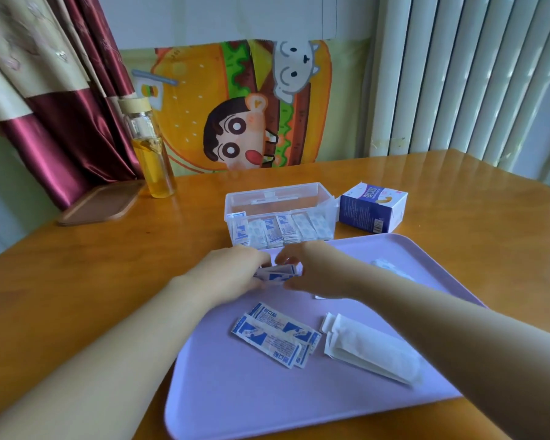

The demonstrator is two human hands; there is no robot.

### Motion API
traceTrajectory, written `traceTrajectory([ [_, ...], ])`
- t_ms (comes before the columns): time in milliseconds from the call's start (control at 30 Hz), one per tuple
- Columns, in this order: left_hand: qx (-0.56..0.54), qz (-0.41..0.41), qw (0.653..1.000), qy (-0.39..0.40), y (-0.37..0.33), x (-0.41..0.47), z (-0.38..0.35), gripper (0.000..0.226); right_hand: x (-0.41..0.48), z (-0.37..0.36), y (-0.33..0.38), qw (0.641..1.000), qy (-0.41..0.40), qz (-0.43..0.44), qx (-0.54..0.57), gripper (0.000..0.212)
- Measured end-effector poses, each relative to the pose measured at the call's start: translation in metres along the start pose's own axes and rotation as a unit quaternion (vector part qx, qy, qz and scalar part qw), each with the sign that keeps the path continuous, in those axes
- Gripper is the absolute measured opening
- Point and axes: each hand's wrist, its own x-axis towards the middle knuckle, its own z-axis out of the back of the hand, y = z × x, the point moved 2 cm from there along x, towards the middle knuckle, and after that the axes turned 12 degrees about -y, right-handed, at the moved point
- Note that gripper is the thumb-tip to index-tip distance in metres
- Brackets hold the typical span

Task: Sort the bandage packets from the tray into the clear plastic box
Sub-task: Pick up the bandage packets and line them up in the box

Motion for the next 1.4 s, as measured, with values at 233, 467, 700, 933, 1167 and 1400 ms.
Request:
traceTrajectory([
  [233, -0.056, 0.071, 0.994, -0.061, 0.012, -0.02, -0.009, 0.008, 0.006, -0.02, 0.004, 0.997, 0.027, 0.01, -0.073, 0.024],
  [467, -0.171, 0.162, 0.969, -0.077, 0.022, -0.03, -0.025, 0.041, 0.014, -0.023, 0.003, 0.998, 0.006, 0.001, -0.061, 0.019],
  [700, -0.214, 0.179, 0.955, -0.105, 0.012, -0.025, -0.026, 0.048, 0.02, -0.031, 0.009, 0.998, 0.013, 0.022, -0.062, 0.028],
  [933, -0.195, 0.144, 0.969, -0.052, 0.009, -0.026, -0.029, 0.048, 0.014, -0.03, 0.007, 0.992, -0.028, 0.086, -0.088, 0.041],
  [1167, -0.133, 0.136, 0.981, -0.027, 0.007, -0.023, -0.037, 0.051, 0.009, -0.032, 0.001, 0.939, -0.081, 0.212, -0.26, 0.04],
  [1400, -0.092, 0.106, 0.989, -0.055, 0.008, -0.024, -0.031, 0.037, 0.018, -0.024, 0.003, 0.993, -0.058, 0.096, -0.036, 0.029],
])
